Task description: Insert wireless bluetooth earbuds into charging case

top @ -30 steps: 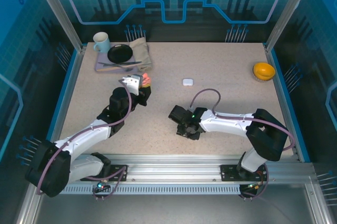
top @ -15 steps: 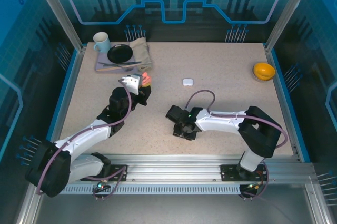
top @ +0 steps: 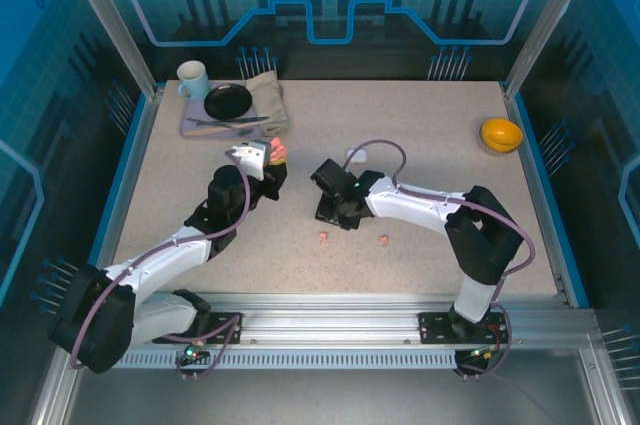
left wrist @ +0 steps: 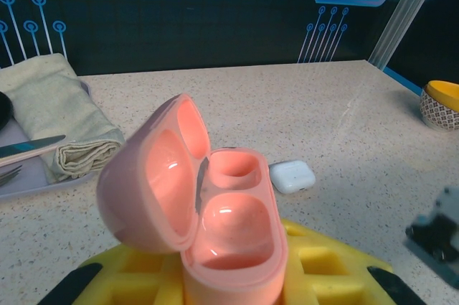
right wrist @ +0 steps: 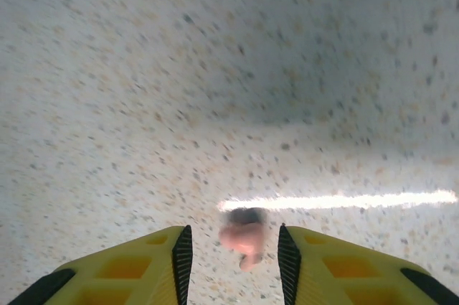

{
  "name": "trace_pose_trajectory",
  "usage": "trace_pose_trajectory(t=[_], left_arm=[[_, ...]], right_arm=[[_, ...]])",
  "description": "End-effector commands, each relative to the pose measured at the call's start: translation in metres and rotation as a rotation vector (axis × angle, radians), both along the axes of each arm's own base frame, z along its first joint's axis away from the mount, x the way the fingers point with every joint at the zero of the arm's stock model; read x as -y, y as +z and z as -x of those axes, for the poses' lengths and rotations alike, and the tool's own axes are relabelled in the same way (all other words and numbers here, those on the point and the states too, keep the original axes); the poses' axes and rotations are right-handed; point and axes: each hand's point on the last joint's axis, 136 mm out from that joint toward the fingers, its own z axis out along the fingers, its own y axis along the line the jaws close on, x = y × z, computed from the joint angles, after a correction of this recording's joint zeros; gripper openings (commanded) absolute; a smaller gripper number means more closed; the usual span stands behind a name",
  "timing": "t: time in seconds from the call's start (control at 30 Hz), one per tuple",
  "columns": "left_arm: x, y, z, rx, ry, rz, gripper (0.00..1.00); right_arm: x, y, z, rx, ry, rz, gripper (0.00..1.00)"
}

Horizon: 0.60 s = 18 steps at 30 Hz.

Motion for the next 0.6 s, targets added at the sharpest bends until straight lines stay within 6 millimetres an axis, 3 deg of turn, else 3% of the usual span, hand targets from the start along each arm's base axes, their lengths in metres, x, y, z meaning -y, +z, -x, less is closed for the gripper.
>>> trace_pose_trajectory(t=[0.0, 0.17, 0.33, 0.57], left_arm=[[0.001, 0.023, -0.005, 0.056, -0.007, 0.022, 0.00], [0.000, 0.025, -0.004, 0.063, -0.005, 0.015, 0.00], [-0.001, 0.026, -0.003, 0.064, -0.003, 0.016, 0.00], [-0.001, 0.026, -0.001, 0.060, -0.005, 0.016, 0.00]], right_arm=[[0.003, 0.010, -0.006, 0.036, 0.080, 0.033, 0.42], [0.008, 0.002, 0.001, 0.028, 0.274, 0.095, 0.54], [0.013, -0.015, 0.018, -0.005, 0.350, 0.179, 0.57], [-0.004, -0.030, 0.040, -0.030, 0.377, 0.190, 0.58]])
